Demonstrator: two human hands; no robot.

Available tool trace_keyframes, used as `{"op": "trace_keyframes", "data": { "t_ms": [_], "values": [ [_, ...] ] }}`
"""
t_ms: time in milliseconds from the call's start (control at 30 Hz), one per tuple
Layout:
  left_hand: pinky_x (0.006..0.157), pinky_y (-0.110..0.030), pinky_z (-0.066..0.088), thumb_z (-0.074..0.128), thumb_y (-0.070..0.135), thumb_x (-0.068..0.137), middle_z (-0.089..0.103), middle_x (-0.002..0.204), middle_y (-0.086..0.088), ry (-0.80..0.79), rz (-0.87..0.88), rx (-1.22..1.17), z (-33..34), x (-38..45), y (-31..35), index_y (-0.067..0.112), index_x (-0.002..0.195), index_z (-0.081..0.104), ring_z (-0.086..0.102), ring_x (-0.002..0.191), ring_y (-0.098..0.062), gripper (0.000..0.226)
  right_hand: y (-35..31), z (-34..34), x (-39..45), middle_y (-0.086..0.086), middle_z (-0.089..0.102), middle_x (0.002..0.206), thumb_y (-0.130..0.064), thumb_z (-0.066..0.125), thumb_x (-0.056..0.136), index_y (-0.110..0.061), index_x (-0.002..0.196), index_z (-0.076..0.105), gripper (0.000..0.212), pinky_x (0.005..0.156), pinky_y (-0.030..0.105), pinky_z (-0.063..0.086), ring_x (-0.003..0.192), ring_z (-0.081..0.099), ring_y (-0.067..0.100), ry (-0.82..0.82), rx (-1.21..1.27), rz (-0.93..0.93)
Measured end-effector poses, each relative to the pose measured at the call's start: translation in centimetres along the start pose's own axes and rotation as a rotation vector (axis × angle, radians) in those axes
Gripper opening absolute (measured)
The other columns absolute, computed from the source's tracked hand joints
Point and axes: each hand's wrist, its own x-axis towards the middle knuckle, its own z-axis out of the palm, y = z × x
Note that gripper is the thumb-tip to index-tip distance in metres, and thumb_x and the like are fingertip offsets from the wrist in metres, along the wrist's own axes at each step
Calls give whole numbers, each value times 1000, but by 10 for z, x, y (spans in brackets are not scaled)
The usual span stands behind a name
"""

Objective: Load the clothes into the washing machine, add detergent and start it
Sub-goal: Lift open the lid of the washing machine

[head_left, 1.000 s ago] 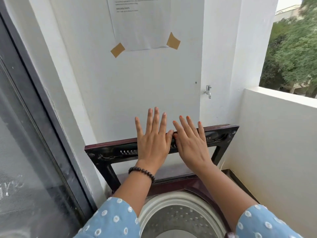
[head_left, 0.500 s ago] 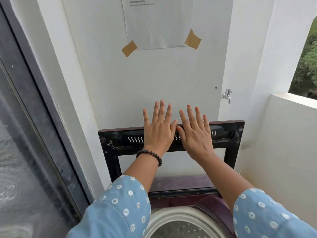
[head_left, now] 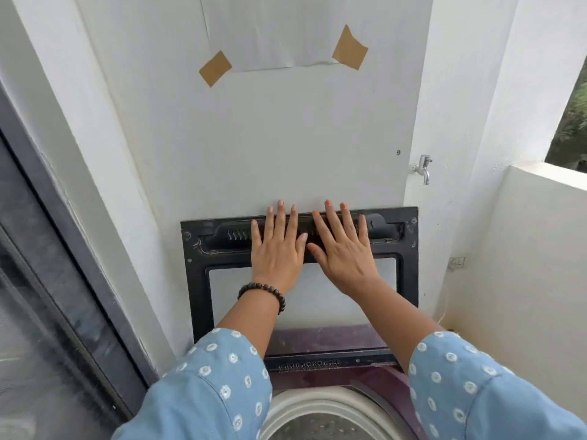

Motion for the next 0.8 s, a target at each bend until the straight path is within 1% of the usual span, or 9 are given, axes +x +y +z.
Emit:
{"op": "trace_keyframes", "data": {
  "t_ms": [100,200,267,333,400,500,633,700,800],
  "values": [
    [122,-55,4,14,46,102,-1,167,-4,44,-7,27,19,-9,-2,19,158,3,0,154,-27,63,6,17,-6,2,3,165,-56,18,100,-23,157,12,66,120,60,6,152,-2,28,-9,-34,-17],
    [121,-56,1,19,46,101,6,166,-6,44,2,45,22,-7,-1,17,158,6,4,153,-29,65,7,21,-2,6,13,164,-51,38,99,-21,156,18,67,118,62,8,151,7,32,13,-75,-27],
    [120,-58,5,23,46,101,17,165,-8,63,4,66,22,-4,-1,16,158,13,12,152,-30,65,7,19,4,7,20,162,-50,48,95,-20,155,22,71,117,64,10,151,12,31,32,-108,-39],
    [120,-60,12,24,46,100,27,162,-9,74,-5,67,22,-5,0,15,156,22,21,150,-31,64,9,18,9,6,22,162,-50,49,95,-18,155,22,73,117,64,8,151,12,29,36,-114,-41],
    [119,-60,17,20,47,99,30,160,-9,81,-1,79,25,-7,0,15,155,26,25,149,-32,65,10,18,11,5,21,162,-49,47,96,-16,155,20,73,117,65,6,152,10,28,49,-118,-24],
    [119,-60,13,16,49,99,21,164,-10,76,-7,92,28,-6,-2,15,157,19,18,151,-31,67,8,18,13,5,19,163,-47,47,97,-15,155,19,71,117,65,8,152,9,28,51,-122,-22],
    [121,-60,4,17,49,101,-1,166,-9,62,-7,113,31,-8,-4,18,156,-4,-1,153,-29,66,7,16,13,5,13,164,-47,43,99,-16,156,17,70,117,64,5,152,5,27,37,-126,-21],
    [121,-59,0,18,49,101,-7,166,-8,57,-12,117,29,-8,-3,18,154,-9,-7,153,-27,67,7,14,12,4,10,165,-47,41,100,-17,156,14,69,117,64,3,152,2,27,26,-126,-17],
    [119,-58,-5,20,49,102,-9,166,-7,54,-17,130,27,-9,-2,19,154,-11,-8,153,-26,67,6,12,12,4,5,165,-47,39,101,-18,157,10,69,118,63,1,152,-3,27,4,-123,-11]
  ]
}}
